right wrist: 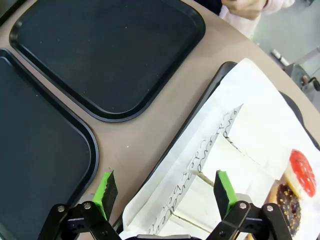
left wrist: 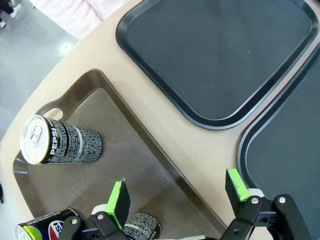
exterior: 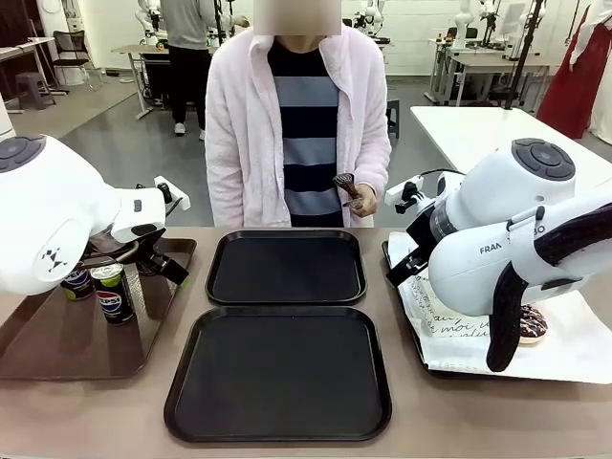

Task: Set up donuts and drinks on trays.
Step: Pick up one Pepsi coke and place it on the Flat Tray.

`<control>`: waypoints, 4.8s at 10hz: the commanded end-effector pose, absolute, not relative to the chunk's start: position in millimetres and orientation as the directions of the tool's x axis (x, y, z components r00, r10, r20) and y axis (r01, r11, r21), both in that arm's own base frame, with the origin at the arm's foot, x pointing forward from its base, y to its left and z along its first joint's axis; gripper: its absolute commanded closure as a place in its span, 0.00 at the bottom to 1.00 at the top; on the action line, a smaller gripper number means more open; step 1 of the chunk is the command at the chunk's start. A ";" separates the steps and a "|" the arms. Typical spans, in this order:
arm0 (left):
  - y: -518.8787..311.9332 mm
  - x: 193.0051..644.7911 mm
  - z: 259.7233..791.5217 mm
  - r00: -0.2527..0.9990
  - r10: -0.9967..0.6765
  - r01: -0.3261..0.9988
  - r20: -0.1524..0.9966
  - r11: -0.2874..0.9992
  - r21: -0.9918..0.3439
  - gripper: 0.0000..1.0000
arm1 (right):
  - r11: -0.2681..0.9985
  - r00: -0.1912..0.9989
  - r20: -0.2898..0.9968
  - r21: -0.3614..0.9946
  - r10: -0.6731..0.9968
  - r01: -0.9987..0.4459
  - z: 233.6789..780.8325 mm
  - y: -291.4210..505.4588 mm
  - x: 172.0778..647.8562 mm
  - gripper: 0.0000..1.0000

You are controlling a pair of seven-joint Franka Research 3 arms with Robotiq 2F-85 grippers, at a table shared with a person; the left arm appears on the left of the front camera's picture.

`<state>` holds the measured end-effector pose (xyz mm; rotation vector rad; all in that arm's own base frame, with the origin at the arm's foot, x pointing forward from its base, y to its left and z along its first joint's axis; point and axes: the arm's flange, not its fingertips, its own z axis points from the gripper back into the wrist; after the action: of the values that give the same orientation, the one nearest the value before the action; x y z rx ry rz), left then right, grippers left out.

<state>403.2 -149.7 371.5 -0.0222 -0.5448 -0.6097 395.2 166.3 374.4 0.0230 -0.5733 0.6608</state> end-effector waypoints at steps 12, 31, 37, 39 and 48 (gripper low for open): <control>-155.0 345.7 421.9 0.626 -0.659 0.656 0.417 0.734 0.176 0.00 | 0.772 0.678 0.388 -0.177 0.624 -0.610 411.0 158.1 349.2 0.00; 116.7 294.2 479.7 0.900 0.420 -0.048 0.117 0.362 -0.931 0.00 | 0.208 0.945 0.048 0.978 -0.324 0.022 441.9 -188.0 304.8 0.00; 157.4 278.7 469.8 0.885 0.462 -0.116 0.061 0.345 -0.931 0.00 | 0.234 0.935 0.041 0.971 -0.352 0.046 436.8 -208.6 300.7 0.00; 157.4 278.7 469.8 0.885 0.462 -0.116 0.061 0.345 -0.931 0.00 | 0.234 0.935 0.041 0.971 -0.352 0.046 436.8 -208.6 300.7 0.00; 157.4 278.7 469.8 0.885 0.462 -0.116 0.061 0.345 -0.931 0.00 | 0.234 0.935 0.041 0.971 -0.352 0.046 436.8 -208.6 300.7 0.00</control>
<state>277.2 156.0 468.8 -1.1421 -0.3262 0.3878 299.1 -207.8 437.3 1.2884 -0.2580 -0.2856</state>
